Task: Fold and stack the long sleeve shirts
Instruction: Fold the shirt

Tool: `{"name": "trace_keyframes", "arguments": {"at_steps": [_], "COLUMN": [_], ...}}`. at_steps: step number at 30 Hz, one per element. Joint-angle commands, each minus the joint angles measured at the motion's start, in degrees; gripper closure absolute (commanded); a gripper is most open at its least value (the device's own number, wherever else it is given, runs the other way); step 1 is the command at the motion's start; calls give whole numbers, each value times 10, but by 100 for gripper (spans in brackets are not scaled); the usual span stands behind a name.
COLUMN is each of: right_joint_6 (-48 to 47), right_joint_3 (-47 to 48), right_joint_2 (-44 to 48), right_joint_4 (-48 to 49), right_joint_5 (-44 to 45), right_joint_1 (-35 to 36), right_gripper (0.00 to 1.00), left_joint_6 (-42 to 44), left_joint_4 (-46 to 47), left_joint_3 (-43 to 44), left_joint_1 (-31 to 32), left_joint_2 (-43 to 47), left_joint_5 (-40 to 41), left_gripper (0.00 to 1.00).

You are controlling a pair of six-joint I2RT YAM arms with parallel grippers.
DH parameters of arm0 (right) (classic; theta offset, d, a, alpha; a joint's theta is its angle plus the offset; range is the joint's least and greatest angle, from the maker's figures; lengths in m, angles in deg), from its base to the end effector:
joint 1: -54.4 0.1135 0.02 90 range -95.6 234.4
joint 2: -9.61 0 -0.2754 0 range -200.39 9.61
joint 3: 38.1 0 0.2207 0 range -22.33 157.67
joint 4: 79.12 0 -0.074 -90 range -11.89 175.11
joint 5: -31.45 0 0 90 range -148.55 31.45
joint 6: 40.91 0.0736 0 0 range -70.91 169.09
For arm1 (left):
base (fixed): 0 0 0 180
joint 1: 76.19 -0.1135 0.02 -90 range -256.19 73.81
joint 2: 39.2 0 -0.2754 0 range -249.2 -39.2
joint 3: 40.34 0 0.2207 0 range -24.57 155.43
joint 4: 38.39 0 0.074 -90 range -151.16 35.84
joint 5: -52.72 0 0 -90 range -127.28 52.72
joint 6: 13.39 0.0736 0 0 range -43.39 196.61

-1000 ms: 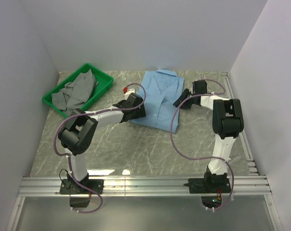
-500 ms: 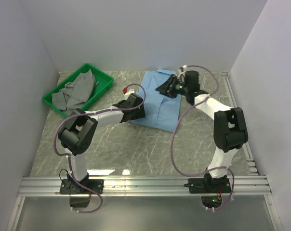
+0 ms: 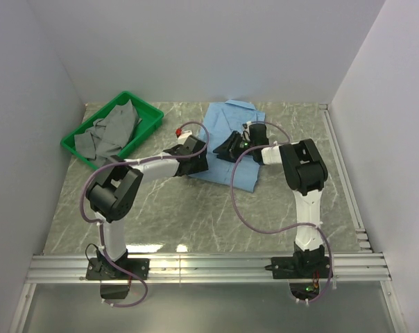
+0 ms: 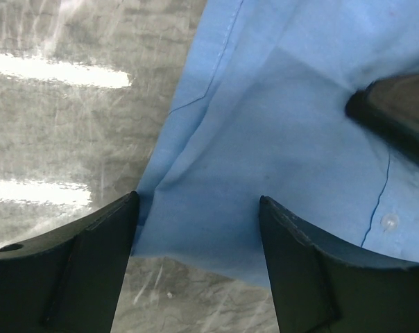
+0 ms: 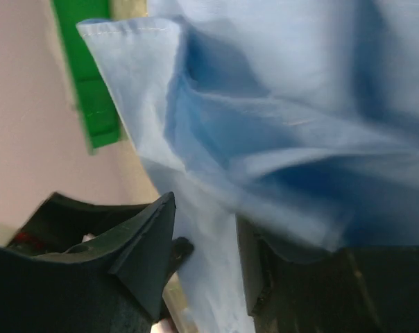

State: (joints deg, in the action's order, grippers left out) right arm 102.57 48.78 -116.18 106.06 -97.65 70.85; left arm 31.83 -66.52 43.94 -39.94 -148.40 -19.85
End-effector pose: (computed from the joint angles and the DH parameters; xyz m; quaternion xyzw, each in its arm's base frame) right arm 0.4298 0.1753 0.1255 0.1143 0.8381 0.4965 0.1951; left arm 0.3335 -0.2172 0.1653 -0.1176 0.9313 -0.0942 0.3315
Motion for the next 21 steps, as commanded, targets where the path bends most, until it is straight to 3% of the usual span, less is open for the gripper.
{"name": "trace_keyframes", "arguments": {"at_steps": [1, 10, 16, 21], "right_joint_6": [5, -1, -59, -81], "right_joint_3": [25, 52, 79, 5], "right_joint_2": [-28, -36, 55, 181], "right_joint_4": [37, 23, -54, -77], "right_joint_5": [1, -20, -32, -24], "right_joint_1": [-19, -48, -50, -49], "right_gripper": [51, 52, 51, 51], "left_joint_6": [-24, -35, -41, -49], "left_joint_4": [-26, -31, -44, -54], "left_joint_3": [3, -38, -37, -33], "left_joint_1": [-7, -21, -23, -23], "left_joint_2": [-19, 6, 74, 142], "left_joint_5": [-22, -41, -35, -36], "left_gripper": [24, 25, 23, 20]}}
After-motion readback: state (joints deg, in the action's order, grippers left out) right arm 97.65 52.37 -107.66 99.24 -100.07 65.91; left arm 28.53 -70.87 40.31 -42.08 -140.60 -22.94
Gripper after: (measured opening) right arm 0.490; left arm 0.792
